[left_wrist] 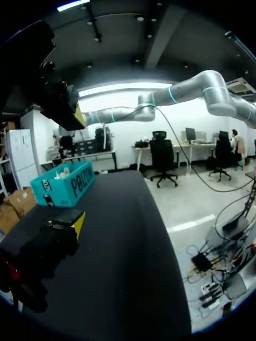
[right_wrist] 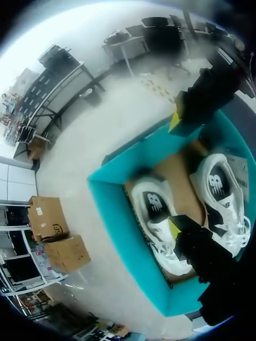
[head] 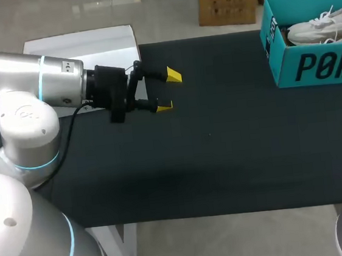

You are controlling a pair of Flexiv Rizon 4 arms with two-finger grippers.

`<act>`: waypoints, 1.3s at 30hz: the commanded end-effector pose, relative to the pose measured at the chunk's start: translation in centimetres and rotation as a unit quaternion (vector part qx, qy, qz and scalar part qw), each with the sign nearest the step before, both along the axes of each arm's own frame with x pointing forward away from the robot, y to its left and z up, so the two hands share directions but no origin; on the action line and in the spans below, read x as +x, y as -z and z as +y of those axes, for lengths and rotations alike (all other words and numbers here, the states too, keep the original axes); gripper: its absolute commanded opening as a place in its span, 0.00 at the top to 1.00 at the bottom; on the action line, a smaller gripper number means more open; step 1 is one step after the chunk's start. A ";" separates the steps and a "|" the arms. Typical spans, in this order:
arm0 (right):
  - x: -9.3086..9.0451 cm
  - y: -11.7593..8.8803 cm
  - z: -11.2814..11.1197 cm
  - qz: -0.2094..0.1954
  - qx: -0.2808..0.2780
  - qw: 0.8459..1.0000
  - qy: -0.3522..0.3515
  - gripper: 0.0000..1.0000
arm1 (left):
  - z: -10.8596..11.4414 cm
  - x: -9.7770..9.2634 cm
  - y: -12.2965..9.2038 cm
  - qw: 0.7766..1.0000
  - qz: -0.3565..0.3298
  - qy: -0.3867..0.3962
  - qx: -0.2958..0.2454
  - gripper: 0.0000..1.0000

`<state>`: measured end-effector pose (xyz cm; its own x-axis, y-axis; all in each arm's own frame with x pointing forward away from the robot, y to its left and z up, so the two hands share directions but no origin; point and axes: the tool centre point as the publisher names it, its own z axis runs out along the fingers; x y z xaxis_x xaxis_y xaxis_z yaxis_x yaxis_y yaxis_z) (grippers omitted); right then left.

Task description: Take the shoe out of the shoebox, open the shoe tongue, remove and reinsert the insole, then place the shoe into the shoebox

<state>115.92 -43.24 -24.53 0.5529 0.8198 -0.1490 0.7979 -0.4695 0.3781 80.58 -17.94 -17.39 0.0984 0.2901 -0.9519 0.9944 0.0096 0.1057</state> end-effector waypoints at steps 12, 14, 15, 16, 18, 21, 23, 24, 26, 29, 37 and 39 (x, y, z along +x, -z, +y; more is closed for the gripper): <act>-0.7 0.0 0.2 -0.009 -0.004 1.000 -0.002 0.00 | 3.2 0.5 0.5 0.989 0.068 0.014 0.133 0.00; -0.7 0.0 0.2 -0.009 -0.004 1.000 -0.002 0.00 | 4.5 0.9 0.6 0.980 0.104 0.000 0.169 0.00; -0.7 0.0 0.2 -0.009 -0.004 1.000 -0.002 0.00 | 4.9 0.9 0.6 0.976 0.109 -0.003 0.189 0.00; -0.7 0.0 0.2 -0.009 -0.004 1.000 -0.002 0.00 | 5.2 0.9 0.4 0.974 0.112 -0.007 0.197 0.00; -0.7 0.0 0.2 -0.009 -0.004 1.000 -0.002 0.00 | 6.0 0.8 -0.2 0.970 0.133 -0.009 0.201 0.00; -0.7 0.0 0.2 -0.009 -0.004 1.000 -0.002 0.00 | 7.1 0.8 -0.5 0.951 0.160 -0.030 0.262 0.00; -0.7 0.0 0.2 -0.009 -0.004 1.000 -0.002 0.00 | 7.7 1.0 -0.6 0.924 0.101 -0.049 0.365 0.00; -0.7 0.0 0.2 -0.009 -0.004 1.000 -0.002 0.00 | 7.7 1.0 -0.6 0.924 0.101 -0.049 0.365 0.00; -0.7 0.0 0.2 -0.009 -0.004 1.000 -0.002 0.00 | 7.7 1.0 -0.6 0.924 0.101 -0.049 0.365 0.00; -0.7 0.0 0.2 -0.009 -0.004 1.000 -0.002 0.00 | 7.7 1.0 -0.6 0.924 0.101 -0.049 0.365 0.00; -0.7 0.0 0.2 -0.009 -0.004 1.000 -0.002 0.00 | 7.2 1.7 -1.2 0.920 0.118 -0.107 0.359 0.00; -0.7 0.0 0.2 -0.009 -0.004 1.000 -0.002 0.00 | 6.9 2.7 -1.9 0.904 0.170 -0.207 0.332 0.00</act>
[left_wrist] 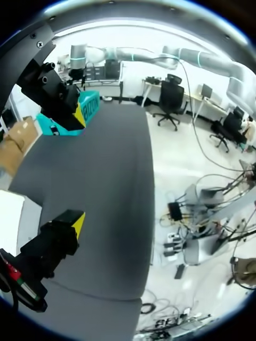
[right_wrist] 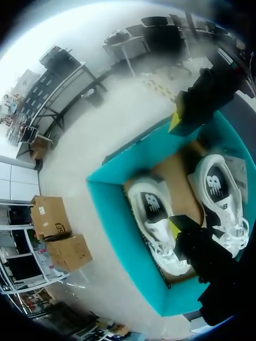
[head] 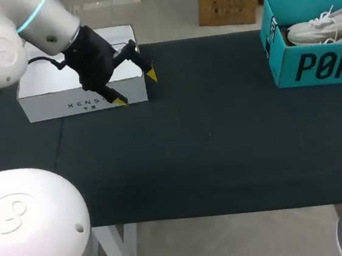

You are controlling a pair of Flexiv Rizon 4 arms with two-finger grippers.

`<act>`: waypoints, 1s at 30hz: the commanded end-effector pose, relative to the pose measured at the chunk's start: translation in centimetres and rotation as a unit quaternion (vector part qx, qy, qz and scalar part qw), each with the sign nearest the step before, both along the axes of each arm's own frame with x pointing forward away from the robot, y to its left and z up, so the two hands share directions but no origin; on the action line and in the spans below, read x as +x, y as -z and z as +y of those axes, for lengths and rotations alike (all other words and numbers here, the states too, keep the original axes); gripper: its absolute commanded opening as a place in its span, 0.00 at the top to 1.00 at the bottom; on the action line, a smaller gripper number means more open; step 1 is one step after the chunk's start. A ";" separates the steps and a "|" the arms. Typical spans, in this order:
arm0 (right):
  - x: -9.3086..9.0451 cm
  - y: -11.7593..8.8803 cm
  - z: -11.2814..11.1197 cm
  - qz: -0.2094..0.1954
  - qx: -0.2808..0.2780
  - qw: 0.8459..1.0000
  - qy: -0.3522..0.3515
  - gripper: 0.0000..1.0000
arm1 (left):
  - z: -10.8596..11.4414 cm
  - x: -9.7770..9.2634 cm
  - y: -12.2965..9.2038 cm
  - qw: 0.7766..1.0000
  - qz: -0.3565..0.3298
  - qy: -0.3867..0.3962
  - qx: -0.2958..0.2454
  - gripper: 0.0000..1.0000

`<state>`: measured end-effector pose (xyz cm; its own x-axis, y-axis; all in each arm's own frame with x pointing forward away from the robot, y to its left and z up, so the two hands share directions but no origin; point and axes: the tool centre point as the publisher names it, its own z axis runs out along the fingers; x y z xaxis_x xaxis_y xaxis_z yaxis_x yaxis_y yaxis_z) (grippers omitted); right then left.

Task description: Take the shoe out of the shoebox, open the shoe tongue, remove and reinsert the insole, then place the shoe into the shoebox

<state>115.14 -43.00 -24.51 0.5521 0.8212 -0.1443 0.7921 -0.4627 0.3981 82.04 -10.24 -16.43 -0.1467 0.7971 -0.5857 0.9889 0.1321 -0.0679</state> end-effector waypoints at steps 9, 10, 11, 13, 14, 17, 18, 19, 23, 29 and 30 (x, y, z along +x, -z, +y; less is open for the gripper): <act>0.1 0.0 0.0 0.001 0.000 1.000 0.001 0.00 | 1.8 3.6 -0.3 0.879 0.244 -0.399 -0.097 0.00; 0.1 0.0 0.0 0.001 0.000 1.000 0.001 0.00 | 1.8 3.6 -0.3 0.879 0.244 -0.399 -0.097 0.00; 0.1 0.0 0.0 0.001 0.000 1.000 0.001 0.00 | 1.8 3.6 -0.3 0.879 0.244 -0.399 -0.097 0.00; 0.1 0.0 0.0 0.001 0.000 1.000 0.001 0.00 | 1.8 3.6 -0.3 0.879 0.244 -0.399 -0.097 0.00; 0.1 0.0 0.0 0.001 0.000 1.000 0.001 0.00 | 1.8 3.6 -0.3 0.879 0.244 -0.399 -0.097 0.00; 0.1 0.0 0.0 0.001 0.000 1.000 0.001 0.00 | 1.8 3.6 -0.3 0.879 0.244 -0.399 -0.097 0.00; 0.1 0.0 0.0 0.001 0.000 1.000 0.001 0.00 | 1.8 3.6 -0.3 0.879 0.244 -0.399 -0.097 0.00; 0.1 0.0 0.0 0.001 0.000 1.000 0.001 0.00 | 1.8 3.6 -0.3 0.879 0.244 -0.399 -0.097 0.00; 0.1 0.0 0.0 0.001 0.000 1.000 0.001 0.00 | 1.3 4.7 -0.1 0.853 0.217 -0.462 -0.104 0.00; 0.1 0.0 0.0 0.001 0.000 1.000 0.001 0.00 | 1.6 9.9 0.6 0.497 0.343 -0.772 -0.199 0.00; 0.1 0.0 0.0 0.001 0.000 1.000 0.001 0.00 | 1.8 10.2 0.4 0.427 0.421 -0.773 -0.207 0.00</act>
